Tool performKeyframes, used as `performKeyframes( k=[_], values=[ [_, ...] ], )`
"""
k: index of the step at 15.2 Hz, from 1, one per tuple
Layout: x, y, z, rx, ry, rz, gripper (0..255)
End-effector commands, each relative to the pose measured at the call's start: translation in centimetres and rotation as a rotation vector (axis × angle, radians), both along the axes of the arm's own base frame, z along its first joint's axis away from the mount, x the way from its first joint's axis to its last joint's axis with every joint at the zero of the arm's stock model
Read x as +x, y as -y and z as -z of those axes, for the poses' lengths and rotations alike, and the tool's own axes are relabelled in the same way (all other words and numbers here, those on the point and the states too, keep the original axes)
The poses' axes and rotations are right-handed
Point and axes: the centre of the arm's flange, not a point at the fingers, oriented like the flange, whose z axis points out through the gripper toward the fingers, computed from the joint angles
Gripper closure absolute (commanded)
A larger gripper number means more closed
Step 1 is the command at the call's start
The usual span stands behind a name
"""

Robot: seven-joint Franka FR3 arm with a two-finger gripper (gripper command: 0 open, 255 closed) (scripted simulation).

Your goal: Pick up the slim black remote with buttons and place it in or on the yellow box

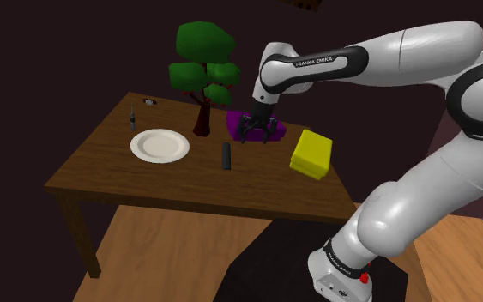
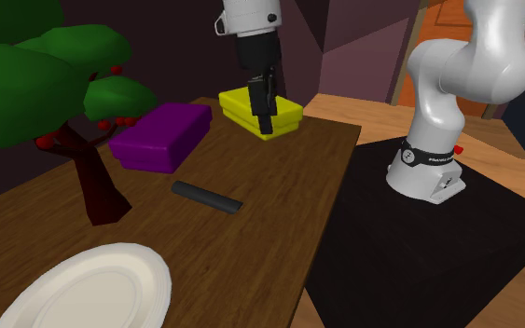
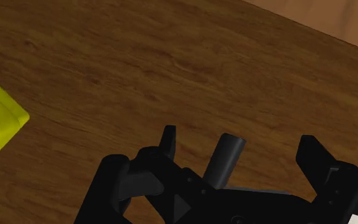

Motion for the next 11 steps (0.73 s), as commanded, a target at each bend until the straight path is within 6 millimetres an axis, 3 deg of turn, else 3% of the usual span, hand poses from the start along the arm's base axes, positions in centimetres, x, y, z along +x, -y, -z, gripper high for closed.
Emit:
performKeyframes(
  k=[1,11],
  values=[
    [1.6,0.5,1.8,0.003,-0.006,0.039,0],
    [10.4,4.4,11.3,0.022,-0.038,0.227,0]
  ],
)
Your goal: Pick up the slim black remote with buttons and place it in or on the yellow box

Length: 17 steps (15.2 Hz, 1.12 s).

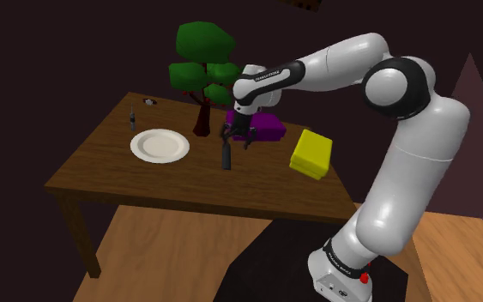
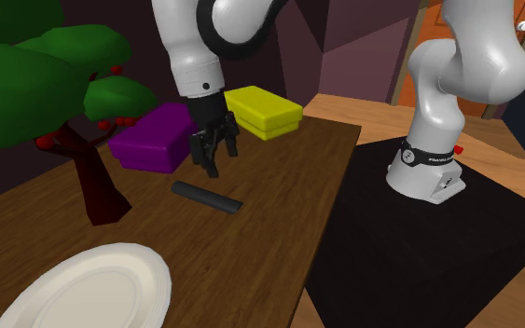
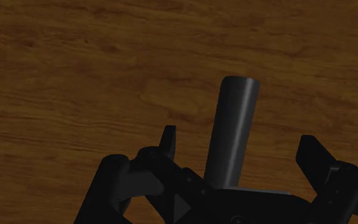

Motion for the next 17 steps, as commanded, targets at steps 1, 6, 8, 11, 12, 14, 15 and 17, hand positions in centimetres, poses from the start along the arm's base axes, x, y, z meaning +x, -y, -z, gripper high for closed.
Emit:
performKeyframes(
  k=[1,6,8,11,12,14,15,17],
  values=[
    [1.8,0.9,1.9,0.004,-0.007,0.039,0],
    [4.5,2.5,5.8,0.010,-0.019,0.105,0],
    [4.3,2.4,6.8,0.010,-0.019,0.105,0],
    [4.1,2.1,8.4,0.010,-0.019,0.105,0],
    [4.0,2.0,8.9,0.010,-0.019,0.105,0],
    [4.0,1.9,9.2,0.010,-0.019,0.105,0],
    [4.0,1.9,9.2,0.010,-0.019,0.105,0],
    [4.0,1.9,9.2,0.010,-0.019,0.105,0]
  ],
)
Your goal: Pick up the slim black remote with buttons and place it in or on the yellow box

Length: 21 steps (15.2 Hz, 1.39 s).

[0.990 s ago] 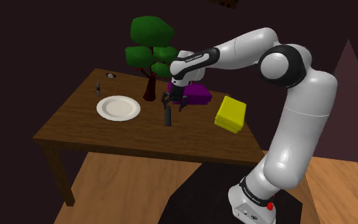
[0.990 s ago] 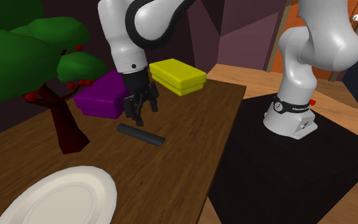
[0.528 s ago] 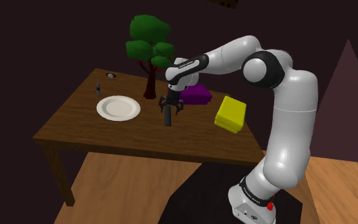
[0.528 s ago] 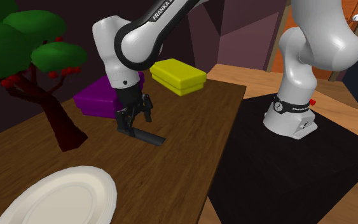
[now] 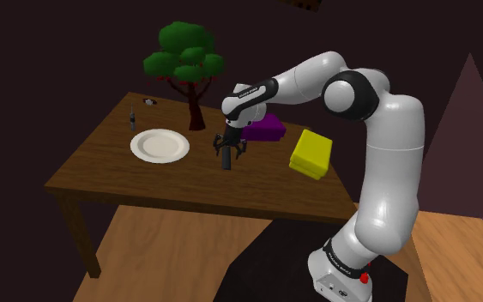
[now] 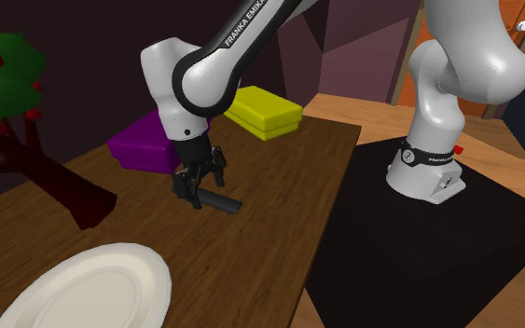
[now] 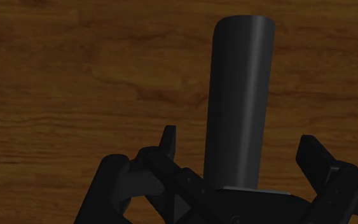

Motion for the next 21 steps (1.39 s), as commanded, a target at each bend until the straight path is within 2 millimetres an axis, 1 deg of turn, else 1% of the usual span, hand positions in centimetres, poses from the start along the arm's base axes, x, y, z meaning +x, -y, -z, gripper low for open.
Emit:
performKeyframes(
  k=[1,3,4,11,13,21],
  values=[
    [0.0,0.0,0.0,0.000,0.000,0.000,0],
    [0.0,0.0,0.0,0.000,0.000,0.000,0],
    [0.0,0.0,0.0,0.000,0.000,0.000,255],
    [-0.1,-0.3,0.0,0.000,0.000,0.000,255],
    [0.0,0.0,0.0,0.000,0.000,0.000,255],
    [0.0,0.0,-4.2,0.000,0.000,0.000,255]
  ],
)
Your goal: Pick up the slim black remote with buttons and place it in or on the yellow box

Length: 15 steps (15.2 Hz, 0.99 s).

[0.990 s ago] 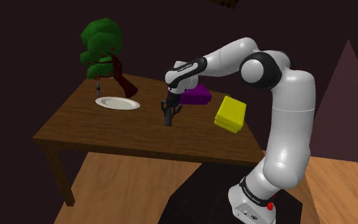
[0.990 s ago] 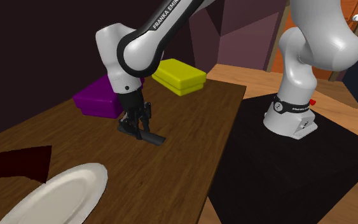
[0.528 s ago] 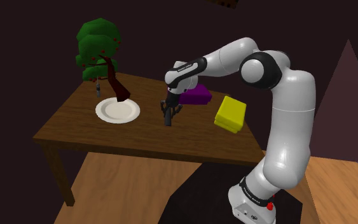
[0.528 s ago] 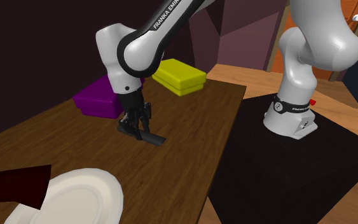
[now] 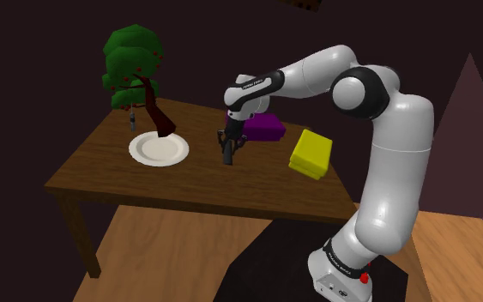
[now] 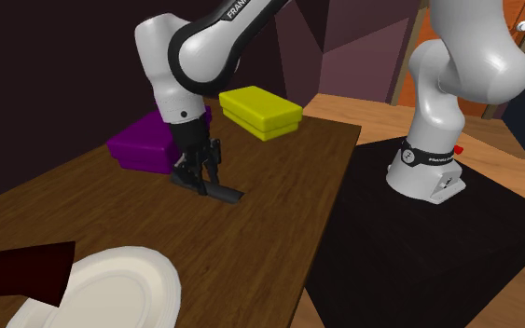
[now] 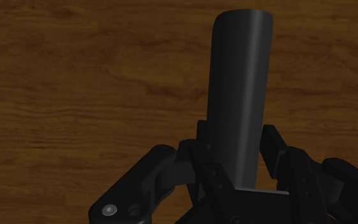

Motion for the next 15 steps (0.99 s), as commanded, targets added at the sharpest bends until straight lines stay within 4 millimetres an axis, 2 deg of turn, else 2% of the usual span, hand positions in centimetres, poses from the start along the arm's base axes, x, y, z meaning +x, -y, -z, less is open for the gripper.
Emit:
performKeyframes(
  k=[1,15],
  values=[
    [0.0,-0.1,-1.0,0.000,0.000,0.000,255],
    [0.0,-0.1,-8.4,0.000,0.000,0.000,255]
  ],
)
